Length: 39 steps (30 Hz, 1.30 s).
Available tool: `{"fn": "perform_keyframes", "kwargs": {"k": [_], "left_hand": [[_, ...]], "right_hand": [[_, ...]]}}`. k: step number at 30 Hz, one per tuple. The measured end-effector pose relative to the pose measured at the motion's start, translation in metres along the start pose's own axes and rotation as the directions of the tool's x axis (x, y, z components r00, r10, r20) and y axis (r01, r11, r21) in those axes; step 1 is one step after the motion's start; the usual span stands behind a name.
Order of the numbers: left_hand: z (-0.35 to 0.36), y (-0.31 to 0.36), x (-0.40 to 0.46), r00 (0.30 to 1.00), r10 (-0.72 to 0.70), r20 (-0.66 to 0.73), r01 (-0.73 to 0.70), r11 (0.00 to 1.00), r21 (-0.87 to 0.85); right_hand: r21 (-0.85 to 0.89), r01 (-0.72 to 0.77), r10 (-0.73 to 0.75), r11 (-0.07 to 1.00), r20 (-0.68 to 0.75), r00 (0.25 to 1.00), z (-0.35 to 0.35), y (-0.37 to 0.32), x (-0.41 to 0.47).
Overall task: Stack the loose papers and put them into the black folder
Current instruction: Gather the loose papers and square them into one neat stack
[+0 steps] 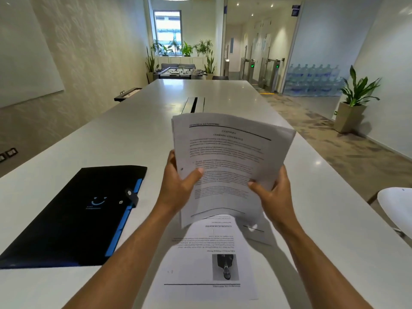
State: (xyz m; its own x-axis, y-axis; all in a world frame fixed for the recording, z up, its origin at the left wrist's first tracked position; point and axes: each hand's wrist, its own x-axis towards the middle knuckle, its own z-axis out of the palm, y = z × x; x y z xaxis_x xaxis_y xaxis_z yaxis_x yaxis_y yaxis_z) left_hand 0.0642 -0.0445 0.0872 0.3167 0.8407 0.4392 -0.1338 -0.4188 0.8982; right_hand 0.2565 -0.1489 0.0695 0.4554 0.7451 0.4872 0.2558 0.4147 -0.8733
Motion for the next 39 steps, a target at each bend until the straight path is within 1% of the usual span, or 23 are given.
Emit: {"fn": "perform_keyframes", "kwargs": {"k": [3, 7, 10, 12, 15, 17, 20, 23, 25, 26, 28, 29, 31, 32, 33, 35, 37, 39], "left_hand": [[0.003, -0.005, -0.004, 0.998, -0.026, -0.057, 0.026, 1.000, 0.003], [0.004, 0.006, 0.001, 0.985, 0.074, -0.155, -0.069, 0.997, 0.037], [0.002, 0.006, 0.002, 0.976, 0.104, -0.192, -0.100, 0.994, 0.032], [0.002, -0.001, -0.003, 0.980, 0.067, -0.188, -0.063, 0.998, 0.031], [0.005, -0.013, -0.014, 0.982, -0.011, -0.191, 0.014, 1.000, 0.015], [0.007, -0.017, -0.016, 0.980, -0.021, -0.199, 0.020, 1.000, -0.007], [0.011, -0.016, -0.014, 0.976, -0.006, -0.219, 0.008, 1.000, 0.007], [0.010, -0.015, -0.010, 0.971, -0.006, -0.239, 0.012, 1.000, 0.023], [0.006, -0.016, -0.008, 0.963, -0.044, -0.265, 0.058, 0.997, 0.045], [0.003, -0.016, -0.007, 0.957, -0.080, -0.277, 0.103, 0.992, 0.069], [-0.004, -0.020, -0.005, 0.939, -0.175, -0.294, 0.234, 0.956, 0.179], [-0.008, -0.024, -0.006, 0.926, -0.226, -0.304, 0.314, 0.907, 0.280], [-0.014, -0.036, -0.011, 0.899, -0.305, -0.315, 0.432, 0.744, 0.511], [-0.015, -0.041, -0.016, 0.886, -0.333, -0.324, 0.464, 0.663, 0.587], [-0.016, -0.045, -0.021, 0.874, -0.355, -0.333, 0.486, 0.613, 0.623], [-0.016, -0.051, -0.032, 0.848, -0.413, -0.332, 0.527, 0.594, 0.607], [-0.014, -0.056, -0.039, 0.831, -0.457, -0.317, 0.550, 0.588, 0.593], [-0.012, -0.057, -0.044, 0.826, -0.472, -0.308, 0.552, 0.570, 0.609]], "right_hand": [[-0.027, -0.015, 0.013, 1.000, -0.058, 0.998, 0.008, 0.007, -0.003], [0.010, -0.012, 0.013, 1.000, -0.105, 0.994, 0.013, 0.001, 0.004], [-0.001, 0.006, -0.006, 1.000, -0.100, 0.995, 0.012, 0.000, 0.004], [-0.027, -0.030, 0.028, 0.999, -0.096, 0.995, 0.012, 0.007, -0.002], [0.006, -0.080, 0.080, 0.997, -0.089, 0.993, 0.015, 0.020, -0.013], [0.031, -0.088, 0.091, 0.996, -0.093, 0.992, 0.019, 0.023, -0.016], [0.046, -0.100, 0.105, 0.994, -0.125, 0.987, 0.025, 0.023, -0.016], [-0.003, -0.092, 0.091, 0.996, -0.133, 0.987, 0.023, 0.021, -0.014], [-0.052, -0.094, 0.086, 0.994, -0.142, 0.986, 0.016, 0.020, -0.010], [-0.062, -0.121, 0.111, 0.991, -0.140, 0.984, 0.013, 0.021, -0.008], [-0.050, -0.238, 0.230, 0.970, -0.127, 0.965, 0.007, 0.025, -0.004], [-0.054, -0.305, 0.297, 0.951, -0.121, 0.947, 0.005, 0.028, -0.004], [-0.092, -0.423, 0.413, 0.901, -0.114, 0.904, 0.001, 0.039, -0.007], [-0.116, -0.473, 0.461, 0.873, -0.113, 0.880, 0.000, 0.046, -0.010], [-0.131, -0.518, 0.506, 0.845, -0.116, 0.855, -0.002, 0.052, -0.013], [-0.144, -0.587, 0.573, 0.797, -0.127, 0.810, -0.003, 0.063, -0.021], [-0.198, -0.610, 0.593, 0.767, -0.143, 0.792, -0.004, 0.069, -0.025], [-0.265, -0.610, 0.592, 0.747, -0.153, 0.791, -0.002, 0.071, -0.028]]}}
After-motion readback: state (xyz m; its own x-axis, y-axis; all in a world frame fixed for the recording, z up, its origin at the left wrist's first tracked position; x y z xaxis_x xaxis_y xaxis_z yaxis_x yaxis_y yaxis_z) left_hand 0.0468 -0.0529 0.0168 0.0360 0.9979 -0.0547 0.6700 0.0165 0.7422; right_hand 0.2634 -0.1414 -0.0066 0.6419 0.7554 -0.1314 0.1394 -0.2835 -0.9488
